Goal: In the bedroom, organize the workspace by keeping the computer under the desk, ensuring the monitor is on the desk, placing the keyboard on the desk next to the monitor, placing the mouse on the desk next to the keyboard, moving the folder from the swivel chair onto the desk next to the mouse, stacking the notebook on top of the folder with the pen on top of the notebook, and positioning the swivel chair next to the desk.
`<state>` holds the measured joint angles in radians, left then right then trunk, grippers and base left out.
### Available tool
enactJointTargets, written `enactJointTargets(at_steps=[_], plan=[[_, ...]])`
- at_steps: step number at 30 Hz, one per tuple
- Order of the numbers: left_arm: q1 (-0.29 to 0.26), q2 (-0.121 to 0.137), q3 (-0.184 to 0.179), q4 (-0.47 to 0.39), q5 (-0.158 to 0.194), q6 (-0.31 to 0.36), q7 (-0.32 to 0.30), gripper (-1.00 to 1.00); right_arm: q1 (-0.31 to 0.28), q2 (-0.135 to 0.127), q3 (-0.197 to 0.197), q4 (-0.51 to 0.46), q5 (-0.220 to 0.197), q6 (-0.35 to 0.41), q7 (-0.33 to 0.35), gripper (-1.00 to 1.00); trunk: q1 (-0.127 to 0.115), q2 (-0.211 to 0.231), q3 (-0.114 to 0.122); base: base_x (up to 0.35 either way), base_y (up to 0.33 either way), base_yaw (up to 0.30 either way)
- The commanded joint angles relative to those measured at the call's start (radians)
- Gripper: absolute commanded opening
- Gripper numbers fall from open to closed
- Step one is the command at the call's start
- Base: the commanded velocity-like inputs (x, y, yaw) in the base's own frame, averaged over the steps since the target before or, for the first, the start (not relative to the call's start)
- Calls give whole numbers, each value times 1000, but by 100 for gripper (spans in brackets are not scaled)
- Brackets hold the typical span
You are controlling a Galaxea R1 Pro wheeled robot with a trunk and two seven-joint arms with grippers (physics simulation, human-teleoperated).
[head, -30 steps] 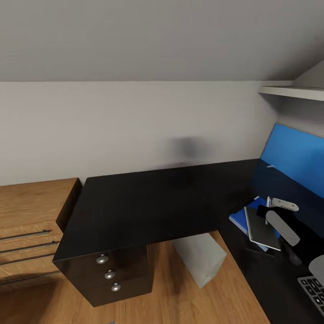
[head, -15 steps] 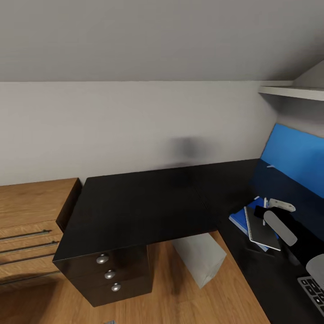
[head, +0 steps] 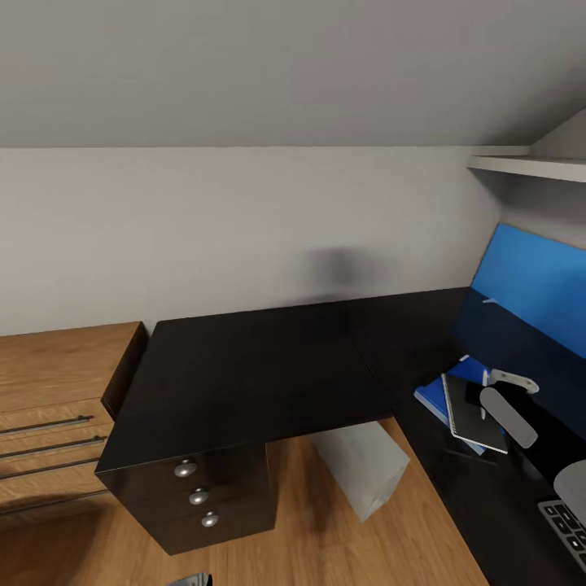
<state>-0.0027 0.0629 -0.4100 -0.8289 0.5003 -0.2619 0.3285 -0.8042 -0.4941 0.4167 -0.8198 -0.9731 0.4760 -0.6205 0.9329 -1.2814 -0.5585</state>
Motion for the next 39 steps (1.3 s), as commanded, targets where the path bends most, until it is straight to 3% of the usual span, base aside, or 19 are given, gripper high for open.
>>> enactJointTargets(at_steps=[1, 10, 11, 12, 15, 31, 32, 39], plan=[[0, 2, -7, -2, 9, -5, 7, 100, -1, -1, 5, 0, -7, 1, -6, -100, 0, -1, -1, 0, 0, 0], [0, 2, -8, -2, 9, -5, 7, 100, -1, 2, 5, 4, 12, 0, -5, -100, 0, -1, -1, 0, 0, 0], [0, 2, -8, -2, 9, -5, 7, 100, -1, 9, 5, 4, 13, 0, -5, -100, 0, -1, -1, 0, 0, 0], [-1, 2, -9, -2, 9, -5, 7, 100, -2, 45, 3, 13, 32, -1, -5, -100, 0, -1, -1, 0, 0, 0], [-1, 2, -9, -2, 9, -5, 7, 100, -2, 59, 1, 24, 75, -3, -5, -100, 0, -1, -1, 0, 0, 0], [0, 2, -9, -2, 9, -5, 7, 100, -2, 65, 1, 27, 93, -5, -5, -100, 0, -1, -1, 0, 0, 0], [0, 2, -9, -2, 9, -5, 7, 100, -2, 65, 1, 27, 93, -5, -5, 100, 0, -1, -1, 0, 0, 0], [0, 2, -9, -2, 9, -5, 6, 100, -2, 65, 1, 27, 93, -5, -5, 100, 0, -1, -1, 0, 0, 0]])
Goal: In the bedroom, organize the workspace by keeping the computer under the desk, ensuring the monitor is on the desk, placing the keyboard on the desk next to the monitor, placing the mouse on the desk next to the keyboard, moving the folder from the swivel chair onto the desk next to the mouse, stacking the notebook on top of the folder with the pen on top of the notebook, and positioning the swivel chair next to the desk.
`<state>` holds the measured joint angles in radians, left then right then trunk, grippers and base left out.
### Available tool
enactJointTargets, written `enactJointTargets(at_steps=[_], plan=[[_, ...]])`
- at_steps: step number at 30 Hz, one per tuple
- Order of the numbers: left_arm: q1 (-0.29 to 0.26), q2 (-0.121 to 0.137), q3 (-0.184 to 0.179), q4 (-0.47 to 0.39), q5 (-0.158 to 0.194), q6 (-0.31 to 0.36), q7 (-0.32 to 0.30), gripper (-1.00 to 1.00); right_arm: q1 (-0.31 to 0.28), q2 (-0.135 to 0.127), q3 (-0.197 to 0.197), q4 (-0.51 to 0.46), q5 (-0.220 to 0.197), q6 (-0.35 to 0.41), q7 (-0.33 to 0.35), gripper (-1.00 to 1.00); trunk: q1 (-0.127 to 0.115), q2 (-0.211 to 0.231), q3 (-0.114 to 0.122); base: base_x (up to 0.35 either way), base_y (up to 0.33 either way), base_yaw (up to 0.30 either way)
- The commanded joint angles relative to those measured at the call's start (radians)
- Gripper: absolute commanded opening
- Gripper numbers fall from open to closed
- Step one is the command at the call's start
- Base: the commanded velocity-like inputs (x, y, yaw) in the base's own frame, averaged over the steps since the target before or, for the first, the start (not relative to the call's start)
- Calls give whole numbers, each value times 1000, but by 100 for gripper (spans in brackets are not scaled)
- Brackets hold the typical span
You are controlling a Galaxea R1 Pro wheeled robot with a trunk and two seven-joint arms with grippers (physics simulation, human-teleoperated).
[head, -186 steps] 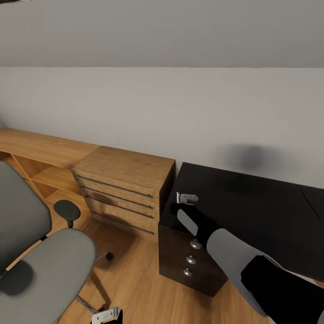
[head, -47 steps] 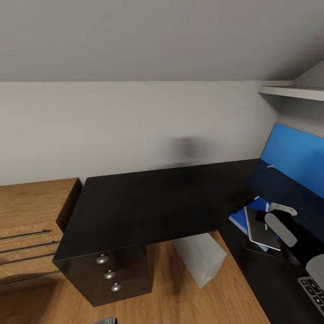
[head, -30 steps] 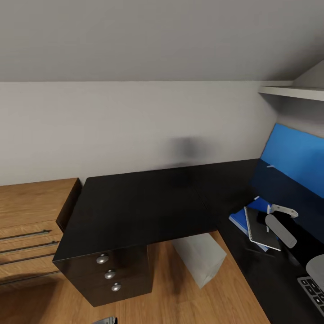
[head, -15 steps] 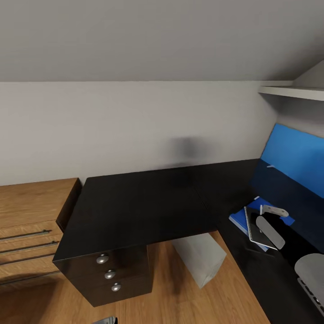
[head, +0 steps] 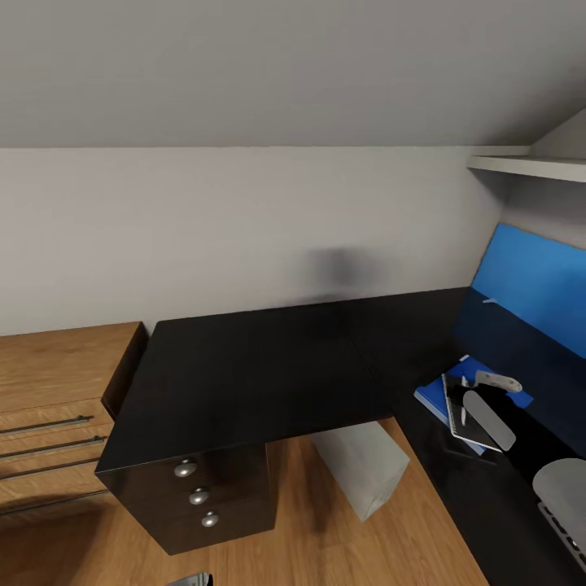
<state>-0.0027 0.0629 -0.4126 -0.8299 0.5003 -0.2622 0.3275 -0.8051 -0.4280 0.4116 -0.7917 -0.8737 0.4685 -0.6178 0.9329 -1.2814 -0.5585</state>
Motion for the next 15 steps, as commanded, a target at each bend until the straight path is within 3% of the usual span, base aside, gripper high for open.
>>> enactJointTargets(at_steps=[1, 4, 10, 15], plan=[[0, 2, -6, -2, 9, -5, 7, 100, -1, -1, 6, -1, -7, 2, -8, 100, 0, -1, -1, 0, 0, 0], [0, 2, -7, -2, 9, -5, 7, 100, -1, -1, 6, -1, -6, 2, -8, 100, 0, -1, -1, 0, 0, 0], [0, 2, -8, -2, 8, -5, 7, 100, -1, -1, 5, -13, -6, 1, -8, 100, -23, 41, 18, 0, 0, 0], [0, 2, -8, -1, 8, -5, 7, 100, -1, -3, 1, -93, -7, -4, -11, 100, -42, 76, 34, 0, 0, 0]])
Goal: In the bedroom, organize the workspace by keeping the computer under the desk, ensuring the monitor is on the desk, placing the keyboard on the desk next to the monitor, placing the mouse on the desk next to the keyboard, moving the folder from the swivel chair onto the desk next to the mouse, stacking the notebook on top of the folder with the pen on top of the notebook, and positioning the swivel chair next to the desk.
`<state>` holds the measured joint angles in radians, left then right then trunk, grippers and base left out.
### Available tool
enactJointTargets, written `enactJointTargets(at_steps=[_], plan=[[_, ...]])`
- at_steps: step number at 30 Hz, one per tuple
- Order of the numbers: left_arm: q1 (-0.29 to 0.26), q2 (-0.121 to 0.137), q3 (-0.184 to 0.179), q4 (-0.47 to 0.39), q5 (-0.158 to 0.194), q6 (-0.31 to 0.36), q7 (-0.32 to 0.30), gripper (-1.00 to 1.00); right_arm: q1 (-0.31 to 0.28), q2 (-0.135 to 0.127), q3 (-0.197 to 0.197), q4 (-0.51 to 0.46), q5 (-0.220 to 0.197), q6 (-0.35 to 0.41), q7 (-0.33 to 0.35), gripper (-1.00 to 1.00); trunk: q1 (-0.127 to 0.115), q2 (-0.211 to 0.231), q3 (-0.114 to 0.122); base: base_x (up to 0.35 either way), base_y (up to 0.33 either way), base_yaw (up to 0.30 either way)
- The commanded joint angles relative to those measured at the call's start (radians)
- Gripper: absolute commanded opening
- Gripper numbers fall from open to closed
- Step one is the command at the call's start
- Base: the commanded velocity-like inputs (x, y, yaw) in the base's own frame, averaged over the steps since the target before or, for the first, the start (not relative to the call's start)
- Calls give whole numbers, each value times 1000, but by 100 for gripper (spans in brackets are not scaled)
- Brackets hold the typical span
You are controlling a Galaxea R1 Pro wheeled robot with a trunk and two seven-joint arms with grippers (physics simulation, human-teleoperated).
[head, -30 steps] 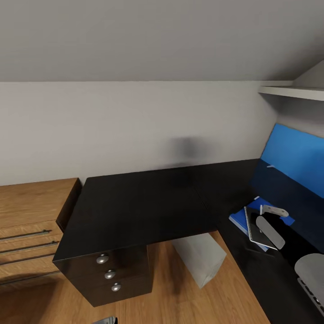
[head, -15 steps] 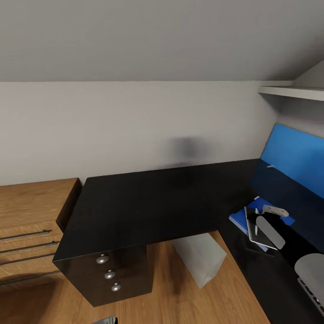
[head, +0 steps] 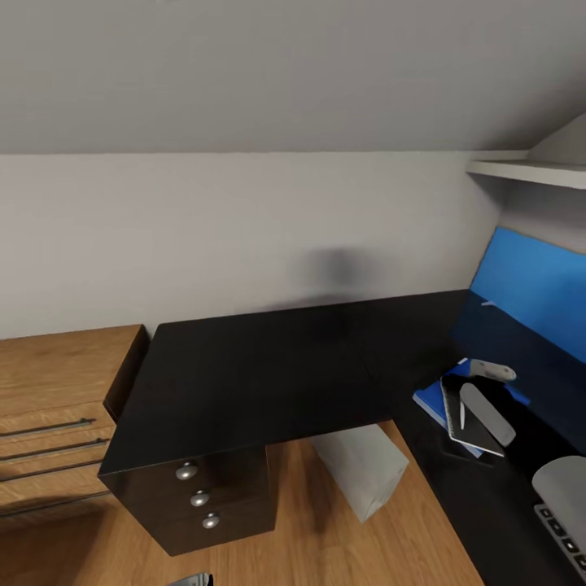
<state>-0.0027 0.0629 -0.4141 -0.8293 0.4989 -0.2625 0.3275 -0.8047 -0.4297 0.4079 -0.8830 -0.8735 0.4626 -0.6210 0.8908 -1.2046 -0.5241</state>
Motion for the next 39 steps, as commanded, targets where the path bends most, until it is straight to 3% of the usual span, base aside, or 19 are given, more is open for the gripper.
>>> enactJointTargets(at_steps=[1, 4, 6, 8, 11, 16, 20, 30, 39], plan=[[0, 2, -6, -1, 9, -5, 7, 100, -1, -2, 4, -29, -7, -1, -10, 100, -4, 7, 2, 0, 0, 0], [0, 2, -6, -1, 9, -4, 6, 100, 0, 1, 9, -78, -13, -6, -12, 100, -11, 21, 9, 0, 0, 0], [0, 2, -6, -2, 9, -4, 4, 100, 1, 56, 11, -92, -13, -5, -15, 100, -11, 21, 9, 0, 0, 0], [-1, 2, -6, -2, 9, -4, 4, 100, 1, 86, 15, -96, -12, -5, -16, 100, -11, 21, 9, 0, 0, 0], [0, 2, -6, -2, 9, -4, 4, 100, 7, 136, 62, -102, -7, -6, -18, 100, -11, 21, 9, 0, 0, 0], [-1, 3, -6, -1, 9, -4, 4, 100, 13, 177, 121, -152, -5, -8, -35, 100, -11, 21, 9, -29, 0, 0], [0, 3, -6, 0, 11, -3, 4, 100, 33, 190, 126, -198, -5, -7, -57, 100, -11, 21, 9, -269, 0, 0], [0, 3, -3, 7, 15, 1, 8, 100, 39, 192, 144, -225, -2, -8, -91, 100, -11, 21, 22, -334, 0, 0], [-1, 4, -1, 8, 16, 2, 9, 100, 39, 194, 215, -253, -2, -9, -151, 100, -11, 21, 35, -335, -2, 0]])
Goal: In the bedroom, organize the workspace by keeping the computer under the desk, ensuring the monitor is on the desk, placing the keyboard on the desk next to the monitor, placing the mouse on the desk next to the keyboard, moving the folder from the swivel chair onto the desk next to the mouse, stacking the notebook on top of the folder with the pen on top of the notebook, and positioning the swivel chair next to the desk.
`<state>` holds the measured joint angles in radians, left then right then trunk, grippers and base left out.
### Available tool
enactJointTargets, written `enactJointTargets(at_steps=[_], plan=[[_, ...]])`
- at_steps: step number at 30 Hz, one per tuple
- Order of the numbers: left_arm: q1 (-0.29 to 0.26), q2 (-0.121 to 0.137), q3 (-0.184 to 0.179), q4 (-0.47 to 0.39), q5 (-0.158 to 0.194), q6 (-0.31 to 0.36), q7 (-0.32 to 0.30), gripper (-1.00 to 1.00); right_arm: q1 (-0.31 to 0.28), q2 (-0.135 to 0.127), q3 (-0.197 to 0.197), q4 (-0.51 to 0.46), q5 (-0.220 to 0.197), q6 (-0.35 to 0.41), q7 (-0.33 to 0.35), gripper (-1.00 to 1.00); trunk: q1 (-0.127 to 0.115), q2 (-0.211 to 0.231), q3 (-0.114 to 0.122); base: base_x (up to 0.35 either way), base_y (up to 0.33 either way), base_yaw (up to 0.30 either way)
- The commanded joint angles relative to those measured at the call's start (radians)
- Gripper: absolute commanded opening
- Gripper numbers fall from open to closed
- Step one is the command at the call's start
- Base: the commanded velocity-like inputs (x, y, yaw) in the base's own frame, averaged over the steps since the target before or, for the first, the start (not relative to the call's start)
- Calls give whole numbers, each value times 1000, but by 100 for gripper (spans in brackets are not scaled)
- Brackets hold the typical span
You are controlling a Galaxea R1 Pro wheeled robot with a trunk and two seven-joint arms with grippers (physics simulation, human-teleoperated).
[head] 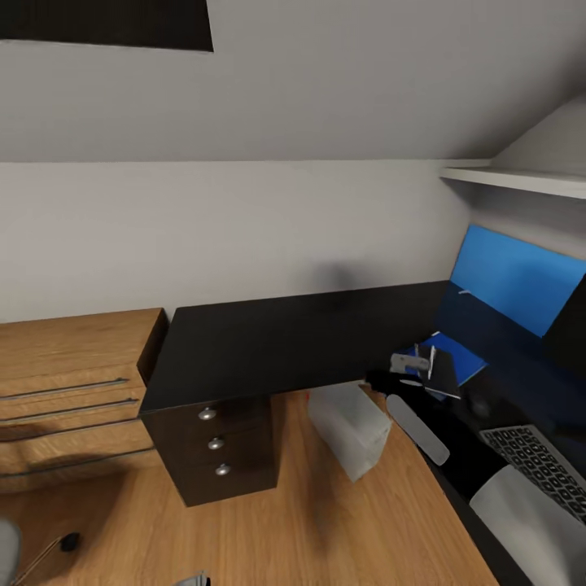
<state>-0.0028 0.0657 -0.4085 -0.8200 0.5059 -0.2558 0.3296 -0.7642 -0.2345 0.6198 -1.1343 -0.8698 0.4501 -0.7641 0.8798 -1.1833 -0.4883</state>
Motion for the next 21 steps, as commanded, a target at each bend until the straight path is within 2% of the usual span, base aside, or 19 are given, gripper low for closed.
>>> enactJointTargets(at_steps=[1, 6, 9, 13, 16, 19, 21], plan=[[0, 2, -6, -1, 9, -3, 7, 100, -1, 1, 7, -3, -6, 4, -9, 100, -1, -1, 0, -336, -50, 0], [-1, 5, -1, 29, 11, 24, 9, 100, -1, 9, 19, -6, -5, 3, -14, 100, -1, -1, 1, -333, -111, 0], [-2, 6, 19, 38, 12, 39, 10, 100, -1, 12, 36, -15, -5, 4, -15, 100, -1, -1, 1, -312, -168, 0], [-2, 6, 50, 33, 9, 33, 9, 100, 24, 12, 103, -33, -4, 1, -16, 100, -1, -1, 4, -156, -106, 0], [-2, 7, 57, 32, 9, 24, 9, 100, 30, 13, 131, -52, -4, -8, -16, 100, -8, 13, 14, -50, -34, 17], [-2, 14, 75, 31, 8, 10, 9, 100, 50, 26, 189, -66, -5, -46, -15, 100, -20, 34, 28, -18, -12, 79], [-2, 18, 98, 31, 8, 10, 9, 100, 82, 43, 260, -50, -4, -96, -15, 100, -27, 48, 37, -7, -5, 123]])
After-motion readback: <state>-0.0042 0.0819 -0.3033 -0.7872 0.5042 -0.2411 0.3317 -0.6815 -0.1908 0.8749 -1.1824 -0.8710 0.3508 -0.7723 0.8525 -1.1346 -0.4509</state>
